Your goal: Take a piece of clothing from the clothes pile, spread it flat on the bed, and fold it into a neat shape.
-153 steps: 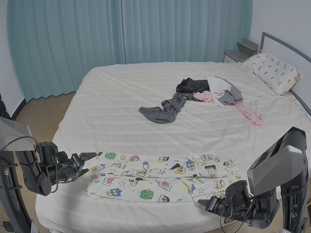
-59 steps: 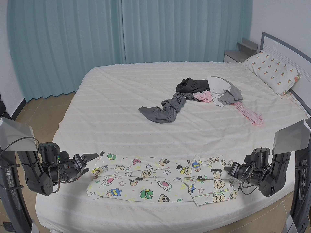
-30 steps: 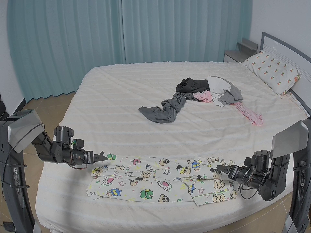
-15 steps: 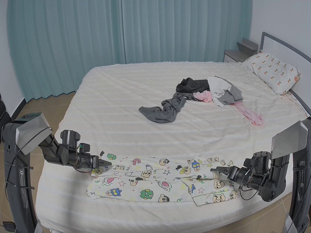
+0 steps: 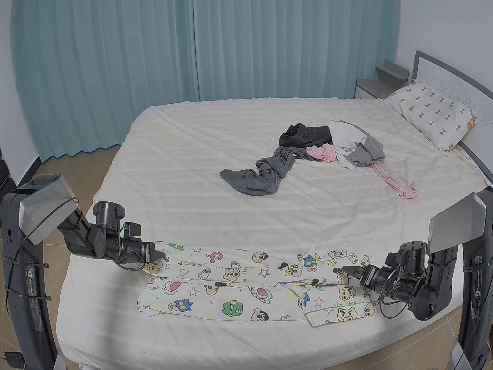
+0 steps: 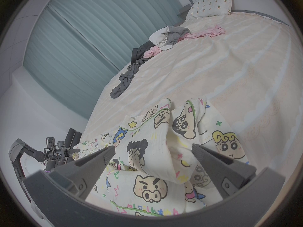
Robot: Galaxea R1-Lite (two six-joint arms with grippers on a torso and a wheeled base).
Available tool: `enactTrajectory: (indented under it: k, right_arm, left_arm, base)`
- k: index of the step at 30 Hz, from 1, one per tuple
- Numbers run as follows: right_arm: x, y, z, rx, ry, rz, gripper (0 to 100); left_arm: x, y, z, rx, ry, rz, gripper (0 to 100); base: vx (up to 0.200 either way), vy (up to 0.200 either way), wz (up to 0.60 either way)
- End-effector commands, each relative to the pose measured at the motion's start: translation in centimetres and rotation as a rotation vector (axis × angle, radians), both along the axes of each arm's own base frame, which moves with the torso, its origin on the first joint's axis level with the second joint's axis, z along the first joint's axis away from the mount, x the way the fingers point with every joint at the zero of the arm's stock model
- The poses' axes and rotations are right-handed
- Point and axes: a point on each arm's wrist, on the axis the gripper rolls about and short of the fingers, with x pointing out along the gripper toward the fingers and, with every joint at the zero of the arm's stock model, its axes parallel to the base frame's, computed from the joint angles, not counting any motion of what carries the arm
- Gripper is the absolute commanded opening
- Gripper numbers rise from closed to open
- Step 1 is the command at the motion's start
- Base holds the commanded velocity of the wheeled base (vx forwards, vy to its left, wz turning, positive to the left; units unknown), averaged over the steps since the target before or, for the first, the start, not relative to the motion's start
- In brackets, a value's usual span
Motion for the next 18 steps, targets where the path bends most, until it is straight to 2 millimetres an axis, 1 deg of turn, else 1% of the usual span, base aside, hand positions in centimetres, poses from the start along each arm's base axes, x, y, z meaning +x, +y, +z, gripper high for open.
enactTrajectory:
  k: [1, 6, 11, 12, 16, 18]
  right_arm:
    - [0.0, 0.0, -0.1, 0.000, 0.003, 0.001, 100]
    - [0.0, 0.1, -0.4, -0.003, 0.014, 0.002, 100]
    - [0.0, 0.1, -0.6, -0.003, 0.018, 0.002, 100]
    - [-0.1, 0.0, -0.6, -0.004, 0.020, 0.002, 100]
    - [-0.1, 0.1, -0.6, -0.004, 0.020, 0.003, 100]
    - [-0.1, 0.0, -0.6, -0.004, 0.021, 0.002, 100]
  left_arm:
    - [0.2, -0.6, 1.4, -0.001, -0.039, -0.014, 0]
    - [0.6, -1.3, 1.8, -0.005, -0.073, -0.027, 0]
    - [1.3, -2.0, 2.3, -0.043, -0.141, 0.006, 0]
    - [1.6, -2.1, 2.6, -0.064, -0.176, 0.027, 0]
    - [1.7, -2.2, 2.9, -0.099, -0.186, 0.059, 0]
    - [1.4, -2.1, 2.7, -0.101, -0.171, 0.064, 0]
  base:
    - [0.000, 0.000, 0.00]
    - [0.000, 0.000, 0.00]
    - [0.000, 0.000, 0.00]
    - [0.000, 0.000, 0.00]
    - [0.000, 0.000, 0.00]
    - [0.000, 0.000, 0.00]
